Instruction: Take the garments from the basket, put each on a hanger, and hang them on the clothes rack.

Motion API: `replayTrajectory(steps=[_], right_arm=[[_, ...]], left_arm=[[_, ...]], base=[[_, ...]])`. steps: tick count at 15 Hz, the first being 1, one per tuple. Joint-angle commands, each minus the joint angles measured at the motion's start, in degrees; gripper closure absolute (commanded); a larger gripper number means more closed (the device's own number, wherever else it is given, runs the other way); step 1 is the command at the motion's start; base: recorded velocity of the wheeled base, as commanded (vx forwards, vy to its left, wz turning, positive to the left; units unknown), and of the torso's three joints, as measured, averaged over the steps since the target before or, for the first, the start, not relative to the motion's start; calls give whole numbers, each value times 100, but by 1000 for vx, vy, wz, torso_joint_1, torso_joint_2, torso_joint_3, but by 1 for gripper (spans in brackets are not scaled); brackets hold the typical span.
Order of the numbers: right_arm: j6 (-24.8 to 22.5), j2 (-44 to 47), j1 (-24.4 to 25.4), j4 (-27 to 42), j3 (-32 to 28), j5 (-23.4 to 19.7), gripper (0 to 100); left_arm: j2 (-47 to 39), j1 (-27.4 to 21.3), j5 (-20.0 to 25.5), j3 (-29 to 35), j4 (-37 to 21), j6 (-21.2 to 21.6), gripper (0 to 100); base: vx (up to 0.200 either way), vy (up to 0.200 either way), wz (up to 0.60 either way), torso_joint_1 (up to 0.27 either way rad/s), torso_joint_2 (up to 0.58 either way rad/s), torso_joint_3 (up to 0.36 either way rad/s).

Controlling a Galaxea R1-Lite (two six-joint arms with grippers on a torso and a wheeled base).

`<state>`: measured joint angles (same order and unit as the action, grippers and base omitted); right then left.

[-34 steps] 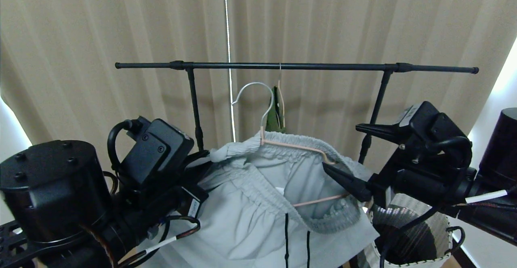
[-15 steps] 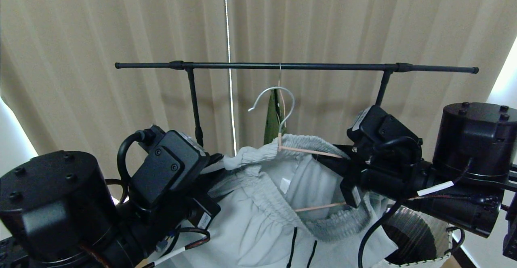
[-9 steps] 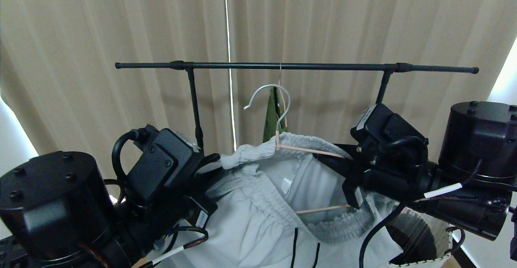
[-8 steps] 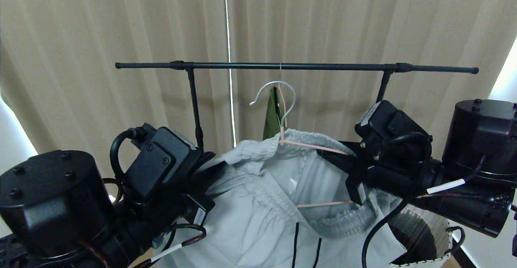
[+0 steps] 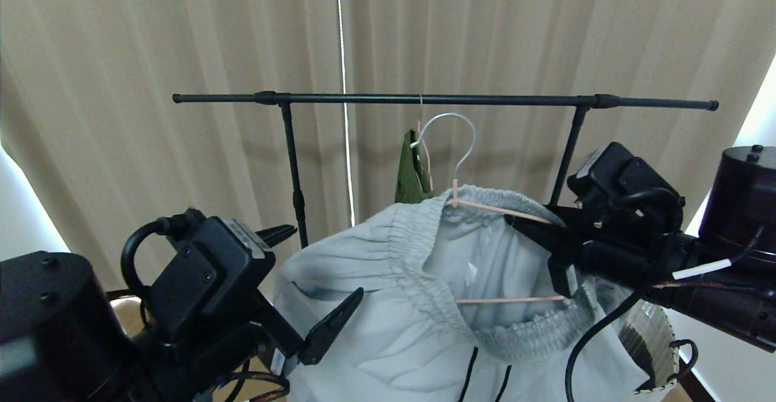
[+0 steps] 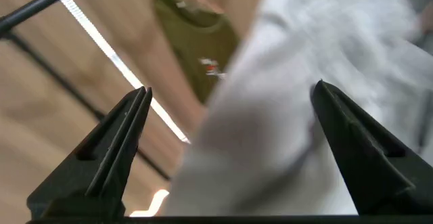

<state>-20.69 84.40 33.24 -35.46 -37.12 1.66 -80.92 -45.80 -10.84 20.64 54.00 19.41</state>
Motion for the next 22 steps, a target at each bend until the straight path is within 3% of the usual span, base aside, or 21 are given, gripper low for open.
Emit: replayTrajectory(steps=[1, 4, 8, 10, 11, 16, 17, 22], right_arm=[[-5, -362, -336, 13, 135, 28, 100], [-5, -688, -547, 13, 249, 19, 100], [3, -1013, -609, 13, 276, -34, 100], [12, -1030, -600, -22, 214, -52, 100], [12, -1066, -591, -57, 161, -95, 100], [21, -1136, -468, -84, 73, -421, 100], [30, -1136, -336, -84, 21, -421, 100], [30, -1101, -275, -13, -120, -377, 100]], left_arm=[[331, 10, 29, -324, 14, -95, 0], [428, 80, 29, -737, 14, -165, 0], [243, 748, 64, -1123, 14, -376, 0], [147, 897, 337, -1097, 14, -464, 0], [15, 1135, 732, -1018, 14, -499, 0], [-512, 1565, 838, -499, 14, -508, 0], [-548, 1565, 838, -429, 14, -499, 100], [-539, 1557, 820, -517, 22, -491, 100]], base=[[0, 0, 0, 0, 0, 0], [0, 0, 0, 0, 0, 0], [0, 0, 0, 0, 0, 0], [0, 0, 0, 0, 0, 0], [0, 0, 0, 0, 0, 0], [0, 0, 0, 0, 0, 0], [0, 0, 0, 0, 0, 0], [0, 0, 0, 0, 0, 0]])
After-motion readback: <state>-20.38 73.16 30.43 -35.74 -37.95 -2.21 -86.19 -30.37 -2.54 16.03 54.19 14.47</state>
